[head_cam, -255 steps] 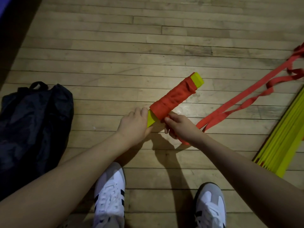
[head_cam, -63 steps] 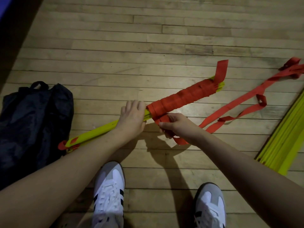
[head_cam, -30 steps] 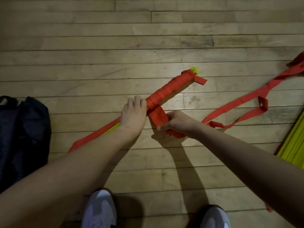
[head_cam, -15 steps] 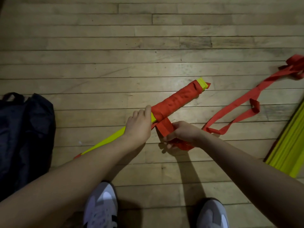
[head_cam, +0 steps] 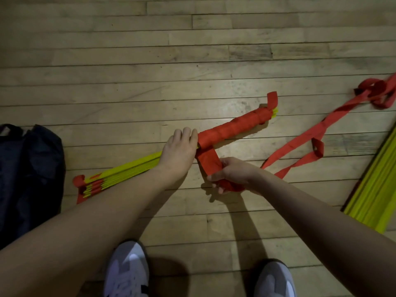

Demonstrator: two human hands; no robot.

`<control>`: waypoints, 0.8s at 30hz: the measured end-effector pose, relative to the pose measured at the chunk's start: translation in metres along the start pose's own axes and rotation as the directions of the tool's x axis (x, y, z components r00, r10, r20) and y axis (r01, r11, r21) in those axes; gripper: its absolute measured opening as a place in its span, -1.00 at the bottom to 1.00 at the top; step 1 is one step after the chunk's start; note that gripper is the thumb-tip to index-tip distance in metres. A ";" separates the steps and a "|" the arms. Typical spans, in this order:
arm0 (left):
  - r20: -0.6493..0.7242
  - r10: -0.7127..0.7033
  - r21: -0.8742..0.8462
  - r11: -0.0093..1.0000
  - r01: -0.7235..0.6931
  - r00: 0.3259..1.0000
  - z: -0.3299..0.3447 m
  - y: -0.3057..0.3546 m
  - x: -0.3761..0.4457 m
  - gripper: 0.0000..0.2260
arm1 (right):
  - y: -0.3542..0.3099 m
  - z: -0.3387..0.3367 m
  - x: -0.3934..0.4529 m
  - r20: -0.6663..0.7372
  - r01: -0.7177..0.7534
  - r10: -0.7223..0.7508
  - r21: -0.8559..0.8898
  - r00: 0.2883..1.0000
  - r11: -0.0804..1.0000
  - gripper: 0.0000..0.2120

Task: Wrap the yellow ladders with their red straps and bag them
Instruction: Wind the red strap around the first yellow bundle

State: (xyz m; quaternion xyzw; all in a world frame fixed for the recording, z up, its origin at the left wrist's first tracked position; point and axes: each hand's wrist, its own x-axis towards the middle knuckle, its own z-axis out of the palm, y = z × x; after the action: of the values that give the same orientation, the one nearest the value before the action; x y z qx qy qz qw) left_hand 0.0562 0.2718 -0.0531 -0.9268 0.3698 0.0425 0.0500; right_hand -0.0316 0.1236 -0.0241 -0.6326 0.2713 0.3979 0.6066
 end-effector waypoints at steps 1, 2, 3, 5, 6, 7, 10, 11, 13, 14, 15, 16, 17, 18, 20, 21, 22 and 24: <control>-0.029 0.021 -0.004 1.000 -0.021 0.999 0.003 0.001 -0.006 -0.46 | 0.002 0.002 0.000 -0.018 0.013 -0.012 0.020 1.000 1.000 -0.91; -0.017 0.053 -0.025 0.998 -0.053 0.998 0.006 0.005 -0.014 -0.44 | 0.004 0.004 0.000 -0.033 0.030 -0.028 0.049 0.999 0.998 -0.94; 0.006 0.072 -0.051 0.996 -0.072 0.997 0.009 0.008 -0.022 -0.43 | 0.007 0.005 0.001 -0.046 0.047 -0.043 0.078 0.998 0.996 -0.95; 0.152 0.057 -0.072 0.996 -0.046 0.987 0.010 0.015 -0.035 -0.43 | 0.013 0.005 0.000 -0.062 0.068 -0.061 0.120 0.996 0.990 -0.93; 0.196 0.020 -0.063 0.998 -0.008 0.980 0.011 0.014 -0.039 -0.42 | 0.016 0.006 0.000 -0.069 0.068 -0.059 0.131 0.996 0.989 -0.93; 0.206 -0.005 -0.054 0.998 0.017 0.979 0.012 0.012 -0.040 -0.41 | 0.017 0.006 -0.001 -0.077 0.067 -0.057 0.137 0.995 0.988 -0.94; 0.171 -0.048 -0.073 0.995 0.061 0.984 0.010 0.009 -0.036 -0.37 | 0.015 0.008 -0.003 -0.075 0.067 -0.058 0.129 0.996 0.989 -0.98; 0.177 -0.065 -0.100 0.991 0.084 0.982 0.006 0.010 -0.033 -0.37 | 0.013 0.008 -0.004 -0.051 0.062 -0.057 0.116 0.997 0.991 -0.99; 0.192 -0.104 -0.128 0.983 0.130 0.976 0.001 0.012 -0.029 -0.36 | 0.008 0.007 -0.008 0.011 0.043 -0.043 0.058 0.999 0.997 -0.99; 0.196 -0.114 -0.117 0.983 0.138 0.974 -0.002 0.011 -0.027 -0.36 | 0.007 0.007 -0.011 0.031 0.029 -0.029 0.016 0.999 0.999 -0.98; 0.192 -0.118 -0.101 0.985 0.139 0.974 -0.004 0.010 -0.025 -0.38 | 0.006 0.006 -0.013 0.046 0.015 -0.014 -0.019 0.999 1.000 -0.96; 0.186 -0.122 -0.082 0.987 0.140 0.975 -0.006 0.008 -0.022 -0.41 | 0.005 0.005 -0.016 0.061 0.005 -0.003 -0.038 0.998 0.999 -0.94; 0.173 -0.126 -0.060 0.989 0.138 0.977 -0.008 0.005 -0.019 -0.48 | 0.004 0.004 -0.019 0.077 -0.002 0.005 -0.042 0.997 0.999 -0.92; 0.163 -0.125 -0.036 0.990 0.133 0.979 -0.011 0.001 -0.014 -0.57 | 0.003 0.002 -0.020 0.091 -0.005 0.009 -0.036 0.996 0.999 -0.90; 0.144 -0.094 -0.005 0.995 0.095 0.985 -0.014 -0.006 -0.005 -0.69 | 0.002 0.002 -0.019 0.099 0.007 -0.006 -0.011 0.995 1.000 -0.87; 0.137 -0.056 0.018 0.998 0.054 0.989 -0.013 -0.008 -0.003 -0.70 | 0.003 0.003 -0.017 0.089 0.020 -0.020 0.007 0.996 1.000 -0.86; 0.127 -0.004 0.053 0.999 -0.003 0.992 -0.013 -0.009 -0.004 -0.70 | 0.003 0.005 -0.014 0.068 0.035 -0.036 0.028 0.997 0.999 -0.85; 0.101 0.081 0.115 0.989 -0.092 0.992 -0.010 -0.005 -0.008 -0.70 | 0.005 0.009 -0.009 0.020 0.060 -0.061 0.070 0.998 0.996 -0.83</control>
State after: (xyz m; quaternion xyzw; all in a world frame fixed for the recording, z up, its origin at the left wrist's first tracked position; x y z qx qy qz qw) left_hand 0.0544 0.2801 -0.0416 -0.9021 0.4087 0.0671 0.1213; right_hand -0.0421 0.1309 -0.0188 -0.6148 0.2587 0.3767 0.6428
